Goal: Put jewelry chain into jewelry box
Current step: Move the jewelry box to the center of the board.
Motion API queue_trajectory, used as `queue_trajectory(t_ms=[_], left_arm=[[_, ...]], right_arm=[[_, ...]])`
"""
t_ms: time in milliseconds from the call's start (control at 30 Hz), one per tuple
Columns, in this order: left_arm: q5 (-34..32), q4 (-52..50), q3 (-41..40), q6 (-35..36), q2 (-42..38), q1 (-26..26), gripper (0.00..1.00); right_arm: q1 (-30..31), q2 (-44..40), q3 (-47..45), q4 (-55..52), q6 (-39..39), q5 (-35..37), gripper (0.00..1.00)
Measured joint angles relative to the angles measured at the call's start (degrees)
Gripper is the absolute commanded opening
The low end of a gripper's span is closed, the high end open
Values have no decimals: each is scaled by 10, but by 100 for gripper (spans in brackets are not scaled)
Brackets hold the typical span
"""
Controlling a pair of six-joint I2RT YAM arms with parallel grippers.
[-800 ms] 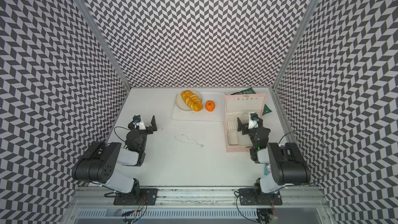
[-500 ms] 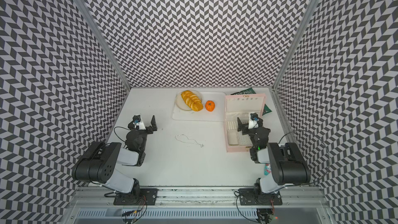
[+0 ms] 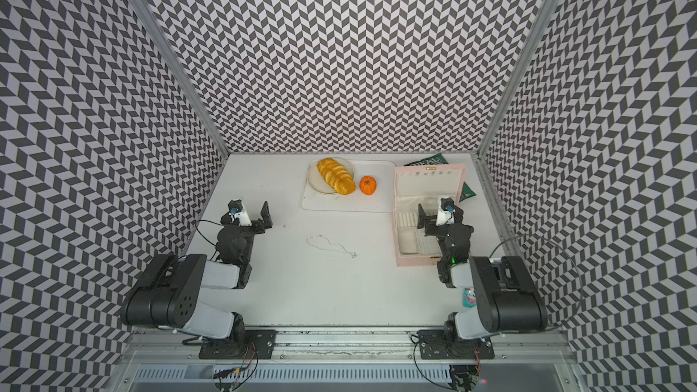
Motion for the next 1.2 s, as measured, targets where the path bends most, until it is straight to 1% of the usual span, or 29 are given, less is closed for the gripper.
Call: queue_trajectory(t_ms=[100, 133, 167, 200, 233, 267, 333, 433, 567, 733, 767, 933, 1200], left_arm=[[-42, -64, 23, -11, -75, -14, 100], [-61, -91, 35, -28, -99, -18, 100], [-83, -128, 51, -54, -121, -22, 100], [-110, -188, 80, -95, -141, -26, 100], [-139, -274, 126, -152, -155, -27, 100], [-153, -332, 163, -189, -158, -26, 100], [-155, -422, 218, -244, -161, -22, 100], [-127, -515, 241, -304, -181, -20, 100], [-76, -602, 231, -339, -221, -29, 100], [-18, -663, 231, -340, -257, -57, 100], [-9, -674, 231, -339, -265, -63, 100], [12, -704, 214, -334, -309, -85, 100], [24, -714, 209, -325, -320, -104, 100]], right_arm=[[4, -94, 30, -109, 52, 60, 100], [4, -119, 49, -151, 79, 83, 100], [4, -137, 69, -188, 106, 106, 100], [4, -153, 92, -232, 136, 128, 100], [4, -164, 122, -289, 179, 163, 100], [4, -169, 145, -336, 210, 195, 100], [2, -170, 174, -403, 256, 234, 100], [-3, -171, 171, -455, 297, 254, 98], [-28, -159, 155, -500, 321, 222, 96], [-52, -123, 158, -531, 328, 172, 87], [-55, -120, 160, -536, 328, 163, 84], [-86, -89, 191, -551, 328, 104, 74], [-140, -21, 243, -566, 318, 14, 73]])
